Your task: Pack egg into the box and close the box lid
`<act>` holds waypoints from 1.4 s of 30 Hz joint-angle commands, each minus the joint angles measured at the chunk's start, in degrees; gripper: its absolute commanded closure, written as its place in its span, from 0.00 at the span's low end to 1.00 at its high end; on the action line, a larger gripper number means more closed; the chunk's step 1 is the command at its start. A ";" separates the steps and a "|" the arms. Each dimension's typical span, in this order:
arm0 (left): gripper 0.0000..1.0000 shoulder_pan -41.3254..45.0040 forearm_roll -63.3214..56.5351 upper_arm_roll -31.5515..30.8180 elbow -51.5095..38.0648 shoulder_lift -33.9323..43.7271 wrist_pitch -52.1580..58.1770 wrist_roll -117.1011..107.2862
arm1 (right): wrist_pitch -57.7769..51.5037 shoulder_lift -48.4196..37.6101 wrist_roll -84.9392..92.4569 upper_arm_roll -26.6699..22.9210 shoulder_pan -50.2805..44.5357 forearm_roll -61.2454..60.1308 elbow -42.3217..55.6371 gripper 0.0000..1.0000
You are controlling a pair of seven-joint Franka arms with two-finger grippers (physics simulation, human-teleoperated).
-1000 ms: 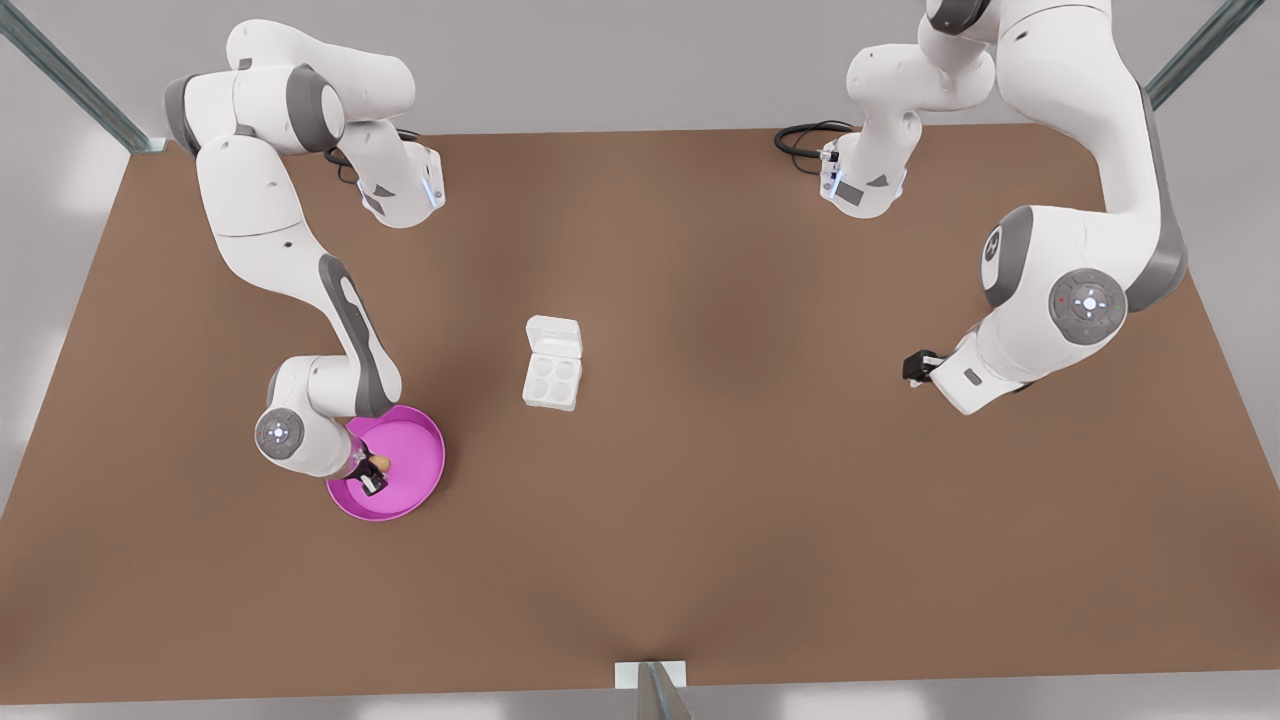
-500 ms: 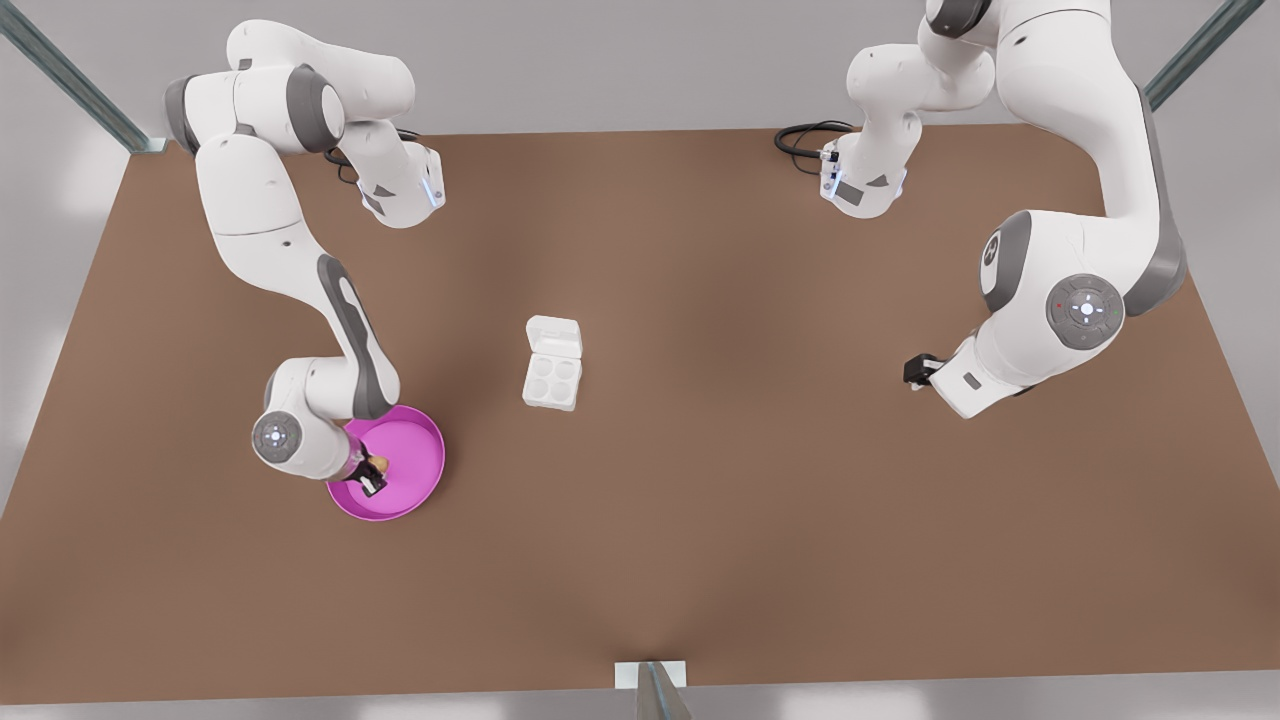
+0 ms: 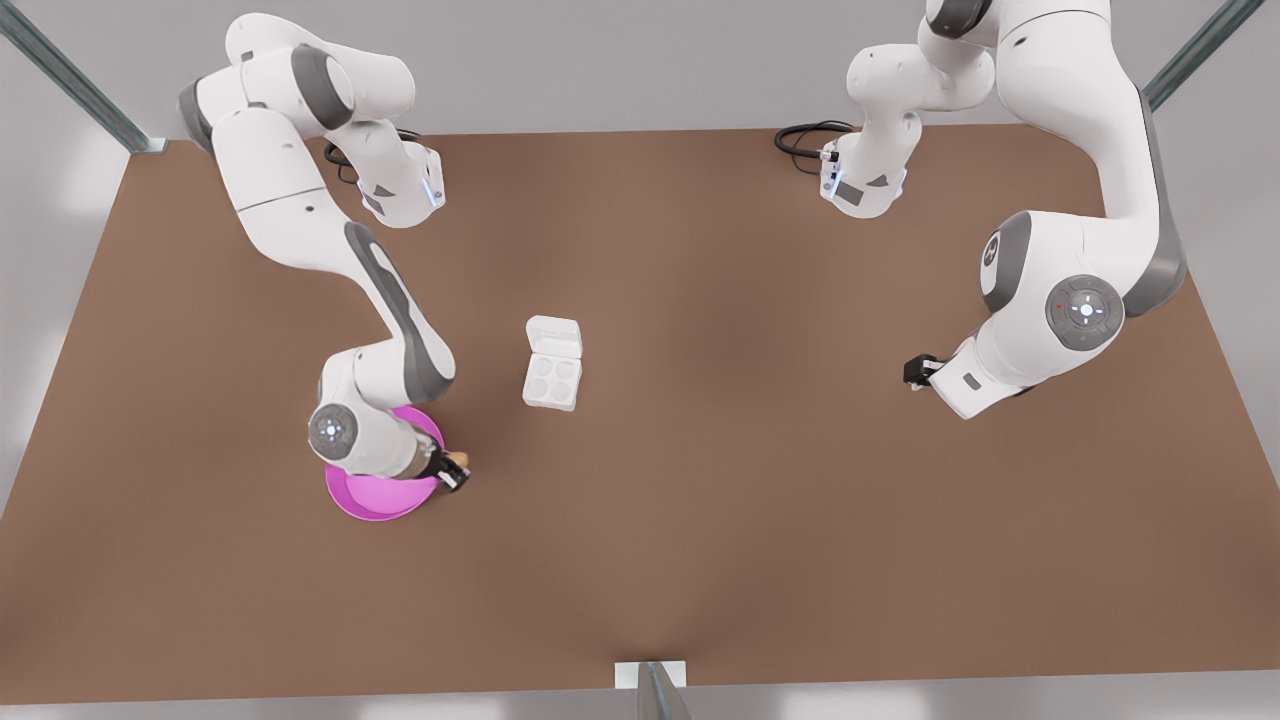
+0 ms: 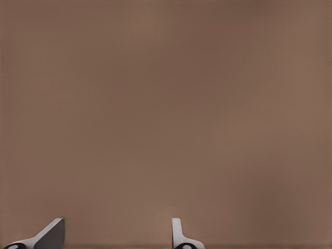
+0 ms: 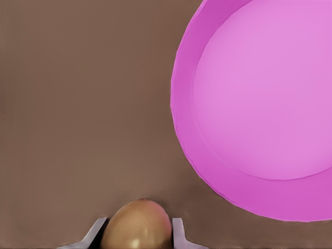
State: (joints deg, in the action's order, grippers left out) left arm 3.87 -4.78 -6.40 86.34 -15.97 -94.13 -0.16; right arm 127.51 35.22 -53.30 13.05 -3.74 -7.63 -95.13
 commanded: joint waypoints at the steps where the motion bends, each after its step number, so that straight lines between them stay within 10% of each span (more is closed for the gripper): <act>1: 0.00 0.00 -0.05 -0.01 -0.03 0.06 0.00 -0.02 | -1.57 0.29 -0.66 2.41 0.05 -2.22 1.00 0.48; 42: 0.00 1.67 -2.60 -0.28 -0.38 -0.82 0.44 -0.10 | -14.13 5.30 0.39 6.81 -10.76 -1.43 0.47 0.40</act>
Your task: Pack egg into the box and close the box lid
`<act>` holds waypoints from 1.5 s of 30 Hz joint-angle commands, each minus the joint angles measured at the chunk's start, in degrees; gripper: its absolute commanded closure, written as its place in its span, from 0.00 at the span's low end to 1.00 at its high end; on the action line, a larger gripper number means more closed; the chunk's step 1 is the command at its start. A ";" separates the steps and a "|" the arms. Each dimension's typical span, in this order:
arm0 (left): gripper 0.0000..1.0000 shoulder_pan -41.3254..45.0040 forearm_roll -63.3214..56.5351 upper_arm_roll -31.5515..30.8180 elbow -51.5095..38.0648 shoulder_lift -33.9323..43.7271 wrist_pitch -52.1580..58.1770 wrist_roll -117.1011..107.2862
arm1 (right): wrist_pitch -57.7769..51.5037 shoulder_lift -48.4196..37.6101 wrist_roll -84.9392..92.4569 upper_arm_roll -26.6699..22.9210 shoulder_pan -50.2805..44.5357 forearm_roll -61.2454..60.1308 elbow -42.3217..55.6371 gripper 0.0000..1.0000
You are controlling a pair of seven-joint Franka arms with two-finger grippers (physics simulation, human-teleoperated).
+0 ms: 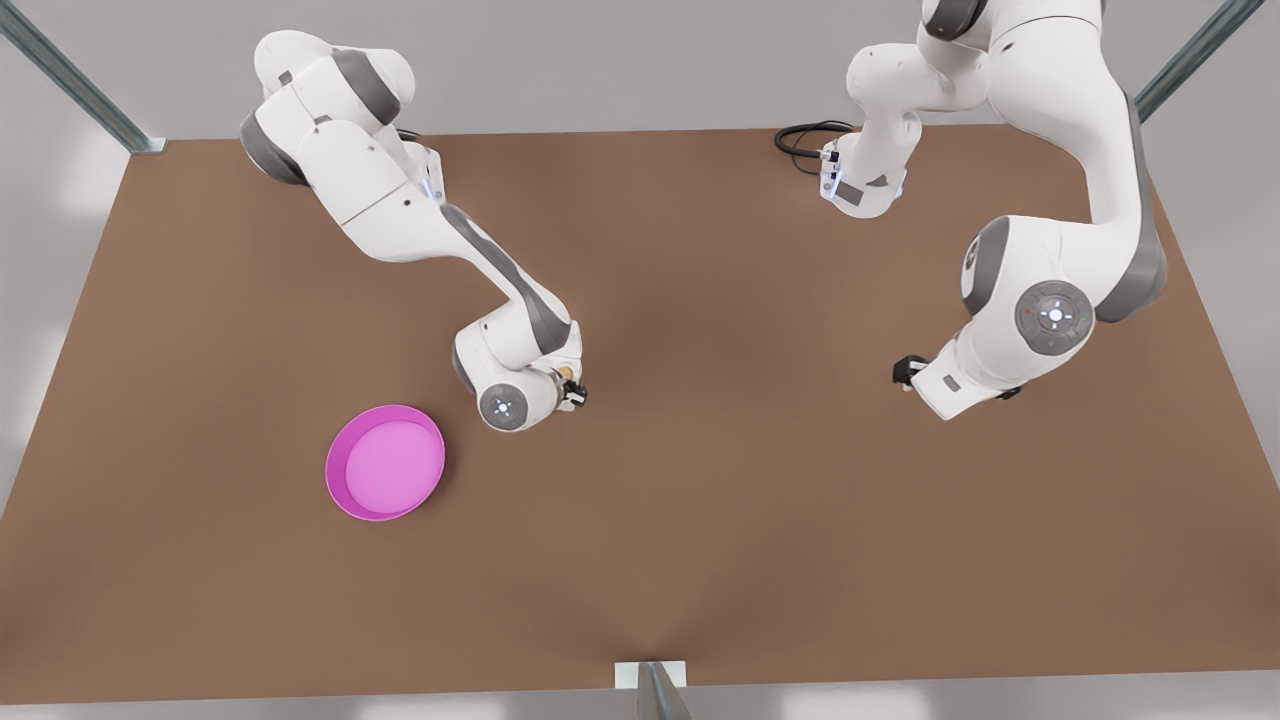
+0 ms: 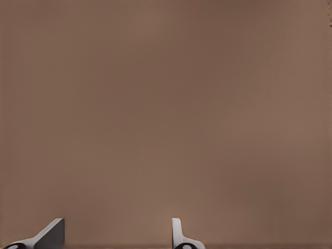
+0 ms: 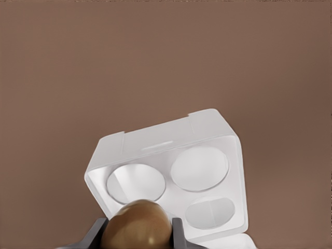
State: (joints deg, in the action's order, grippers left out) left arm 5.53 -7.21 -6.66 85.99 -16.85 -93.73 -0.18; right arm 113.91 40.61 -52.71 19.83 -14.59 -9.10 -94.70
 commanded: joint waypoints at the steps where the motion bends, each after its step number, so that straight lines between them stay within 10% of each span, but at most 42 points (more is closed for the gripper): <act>1: 0.00 0.01 -0.17 -0.02 -0.03 0.06 0.03 -0.08 | -0.53 -0.09 -0.29 0.04 0.18 0.05 0.05 0.24; 2: 0.00 0.01 -0.17 -0.11 -0.03 0.06 0.03 -0.08 | -0.61 -0.27 -0.47 0.04 0.18 0.05 0.05 0.00; 13: 0.00 3.34 -0.17 -13.02 0.50 -2.48 4.61 -9.22 | -4.48 -2.56 4.46 -0.32 10.80 0.13 7.06 0.00; 14: 0.04 6.24 -0.35 -14.43 0.15 -3.97 4.61 -12.28 | -4.48 -2.12 4.98 -2.42 11.69 1.62 12.77 0.00; 15: 0.37 10.98 -0.26 -14.43 -0.12 -4.94 4.52 -19.13 | -4.48 -1.50 11.72 -5.40 11.95 9.34 17.79 0.00; 19: 0.79 24.17 3.87 -14.43 -0.91 -6.18 5.04 -33.13 | -5.09 -1.93 61.74 -21.67 13.01 22.97 23.60 0.00; 24: 0.79 27.43 3.60 -14.34 -5.04 -14.79 -5.32 -46.04 | -24.43 -22.40 67.03 -21.23 13.71 19.12 21.06 0.00; 31: 0.79 31.91 6.33 -14.43 -6.18 -16.20 -9.81 -59.14 | -19.60 -41.31 66.77 -20.00 16.88 13.49 1.54 0.00; 45: 0.79 39.21 9.93 -14.34 -6.18 -22.35 -22.81 -74.44 | -18.11 -35.95 66.77 -20.18 16.17 14.20 2.42 0.00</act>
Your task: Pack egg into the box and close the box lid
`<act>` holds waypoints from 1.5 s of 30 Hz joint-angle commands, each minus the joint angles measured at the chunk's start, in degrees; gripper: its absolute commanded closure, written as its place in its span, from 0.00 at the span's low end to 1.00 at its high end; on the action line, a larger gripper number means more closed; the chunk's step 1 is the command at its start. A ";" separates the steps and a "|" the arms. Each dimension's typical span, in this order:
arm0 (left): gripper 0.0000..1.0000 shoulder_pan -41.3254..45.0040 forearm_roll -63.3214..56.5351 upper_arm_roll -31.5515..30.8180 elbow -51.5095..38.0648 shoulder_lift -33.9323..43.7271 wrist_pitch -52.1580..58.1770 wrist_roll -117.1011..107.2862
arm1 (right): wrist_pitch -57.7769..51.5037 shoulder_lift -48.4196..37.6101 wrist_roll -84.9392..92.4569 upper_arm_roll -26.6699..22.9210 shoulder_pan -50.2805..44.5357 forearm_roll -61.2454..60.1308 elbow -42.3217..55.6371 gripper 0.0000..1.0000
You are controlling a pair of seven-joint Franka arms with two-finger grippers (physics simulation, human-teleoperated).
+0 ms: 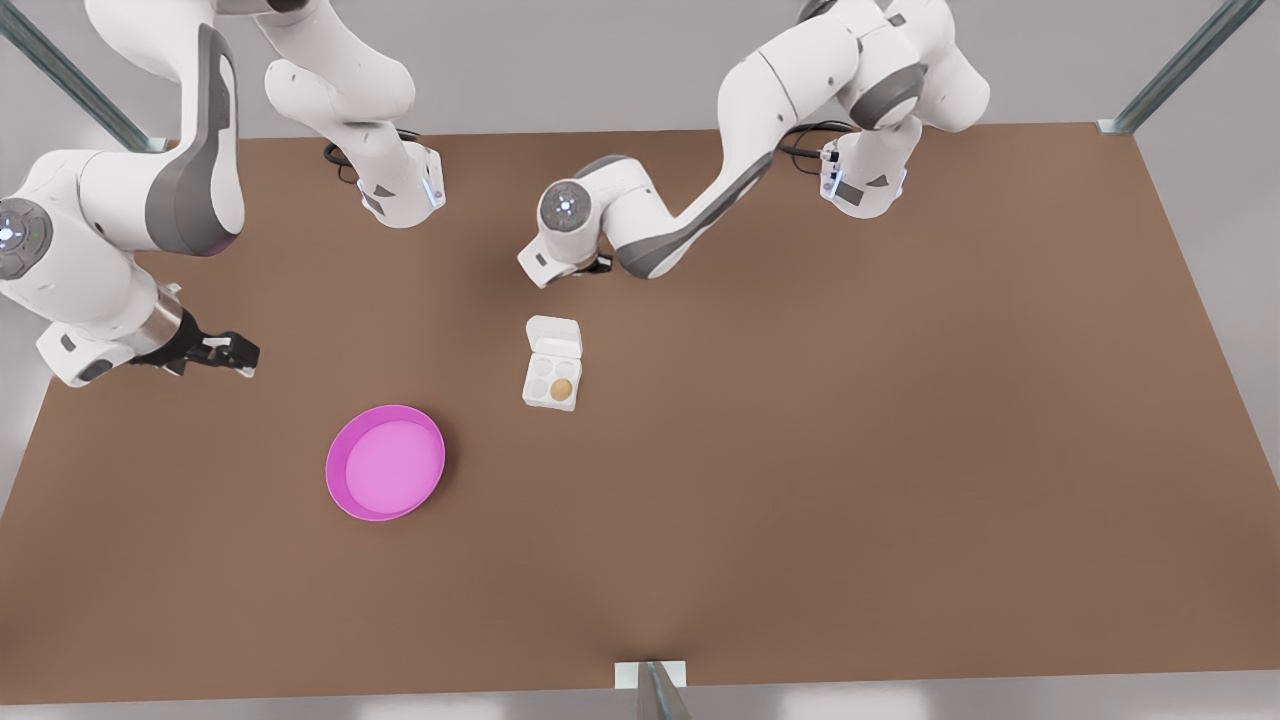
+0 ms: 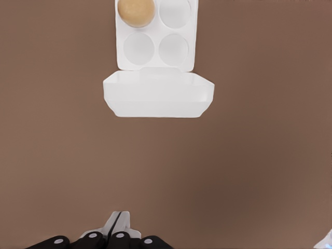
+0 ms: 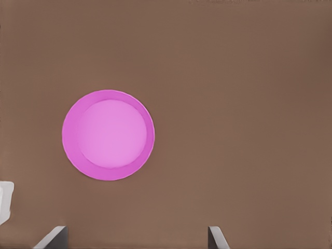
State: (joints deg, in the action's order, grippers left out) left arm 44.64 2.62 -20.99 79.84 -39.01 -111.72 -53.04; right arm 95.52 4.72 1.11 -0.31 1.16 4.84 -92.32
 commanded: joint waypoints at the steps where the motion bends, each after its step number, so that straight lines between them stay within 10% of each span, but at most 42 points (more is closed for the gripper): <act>1: 0.79 0.10 -0.60 -0.01 -0.03 -0.80 -6.14 -21.58 | 0.28 0.29 12.95 -0.04 0.42 0.35 0.04 0.00; 45: 0.79 0.37 -6.93 2.01 -6.62 -10.03 -15.46 -14.99 | 0.90 6.27 13.30 -0.30 0.95 0.44 4.08 0.00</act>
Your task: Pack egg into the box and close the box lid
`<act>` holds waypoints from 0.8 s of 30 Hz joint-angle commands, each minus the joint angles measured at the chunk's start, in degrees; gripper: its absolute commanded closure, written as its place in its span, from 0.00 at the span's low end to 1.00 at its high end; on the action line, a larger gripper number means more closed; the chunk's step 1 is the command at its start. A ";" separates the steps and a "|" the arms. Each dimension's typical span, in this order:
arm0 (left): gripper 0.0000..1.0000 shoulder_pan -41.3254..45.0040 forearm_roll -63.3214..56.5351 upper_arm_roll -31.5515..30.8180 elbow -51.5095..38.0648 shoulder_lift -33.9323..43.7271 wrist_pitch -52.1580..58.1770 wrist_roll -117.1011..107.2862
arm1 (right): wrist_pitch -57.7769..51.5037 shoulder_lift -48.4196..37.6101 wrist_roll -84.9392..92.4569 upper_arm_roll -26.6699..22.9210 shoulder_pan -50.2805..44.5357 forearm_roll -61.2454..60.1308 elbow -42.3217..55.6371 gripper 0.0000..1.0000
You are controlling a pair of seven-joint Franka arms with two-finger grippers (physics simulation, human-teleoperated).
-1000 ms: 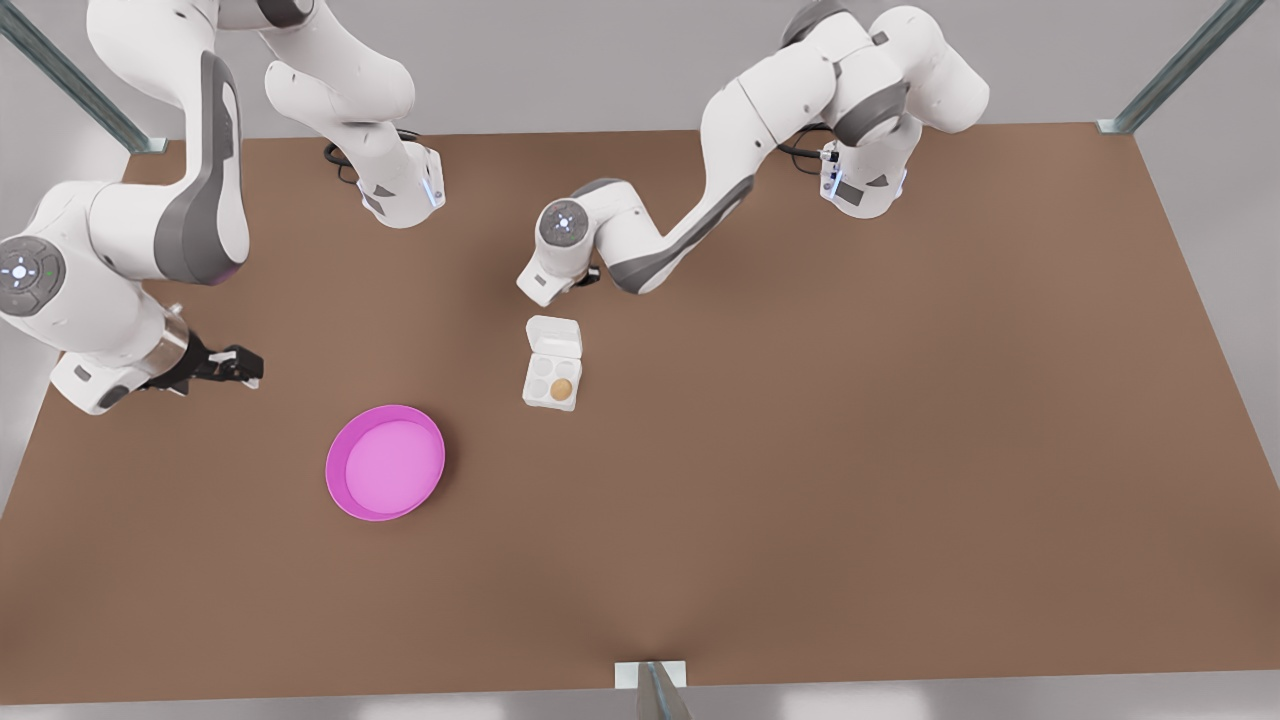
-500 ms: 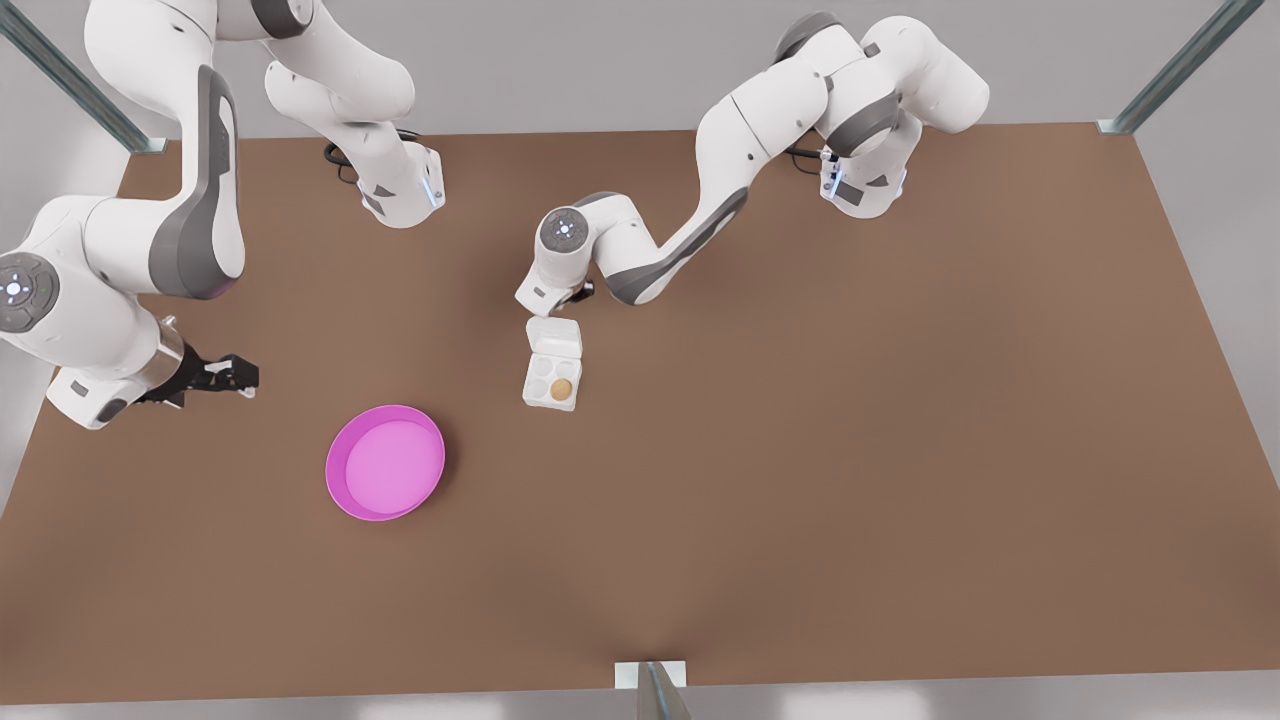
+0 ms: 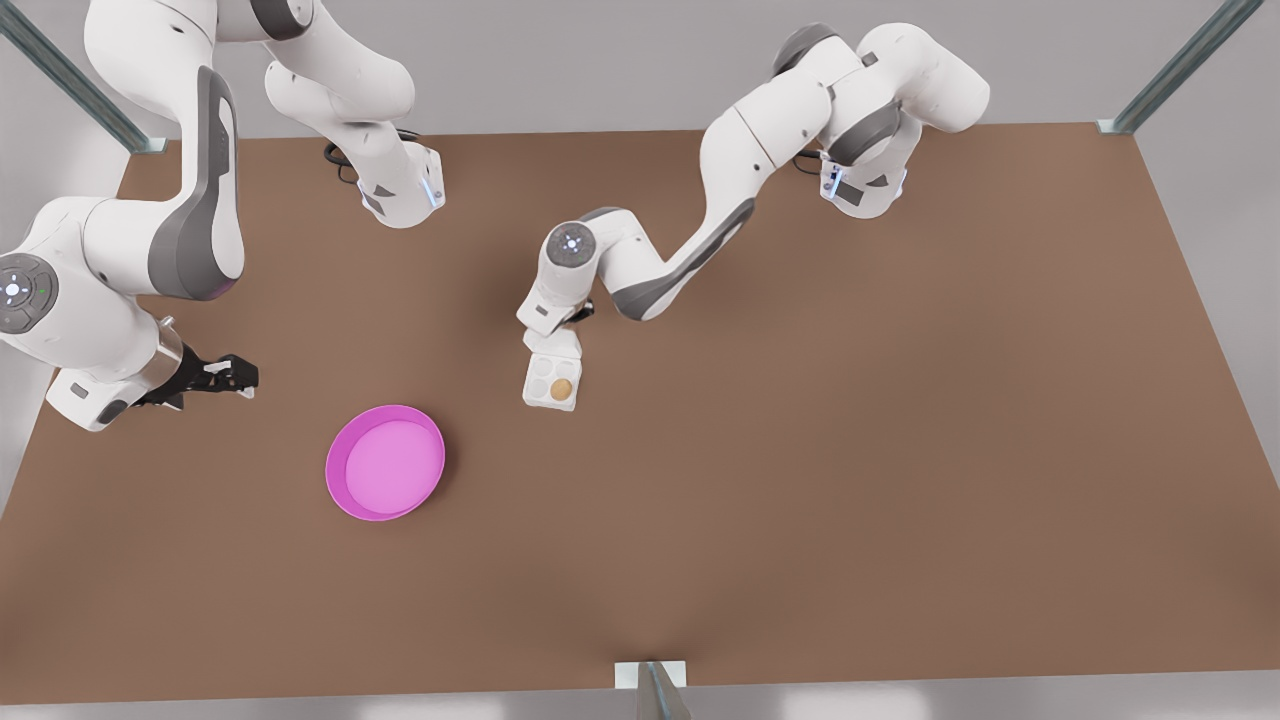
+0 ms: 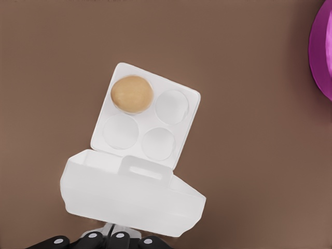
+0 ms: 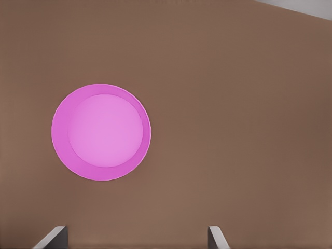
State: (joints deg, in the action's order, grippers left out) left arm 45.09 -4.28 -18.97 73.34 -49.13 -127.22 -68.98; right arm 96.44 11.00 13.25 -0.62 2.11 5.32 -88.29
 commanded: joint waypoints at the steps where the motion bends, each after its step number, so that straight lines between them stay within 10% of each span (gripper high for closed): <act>1: 0.79 -0.09 -0.02 -0.02 -0.48 0.09 0.04 1.04 | -0.03 -0.10 1.17 -0.08 0.00 -0.04 0.05 0.00; 11: 0.79 -5.45 0.24 -0.10 -5.49 -1.67 1.62 3.32 | -0.03 0.34 1.08 0.01 0.00 -0.04 0.49 0.00; 13: 0.79 -11.51 1.03 -2.21 -13.74 0.79 21.81 7.18 | -0.03 0.34 1.08 0.01 0.00 -0.04 0.49 0.00; 14: 0.50 -17.31 1.12 -3.27 -18.41 3.60 36.49 11.31 | -0.03 0.43 1.08 0.01 0.00 -0.04 0.49 0.00; 15: 0.00 -23.55 0.95 -3.27 -18.50 7.20 44.76 18.25 | -0.03 0.43 1.08 0.01 0.00 -0.04 0.49 0.00; 18: 0.00 -39.72 -4.92 -3.18 -18.50 14.15 55.66 41.87 | -0.03 0.43 1.08 0.01 -0.35 -0.04 0.49 0.00; 21: 0.00 -43.95 -7.41 0.77 3.29 31.55 44.25 71.70 | 0.06 0.52 1.08 0.01 0.00 -0.04 1.27 0.00; 24: 0.00 -43.33 -4.15 3.41 -4.61 31.37 52.33 71.44 | 0.06 0.52 0.99 0.01 -0.08 0.05 1.28 0.00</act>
State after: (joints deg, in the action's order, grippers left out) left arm 1.69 -8.40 -15.90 70.01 -18.37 -84.69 -43.04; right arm 96.50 11.57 14.01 -0.61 2.05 5.38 -87.04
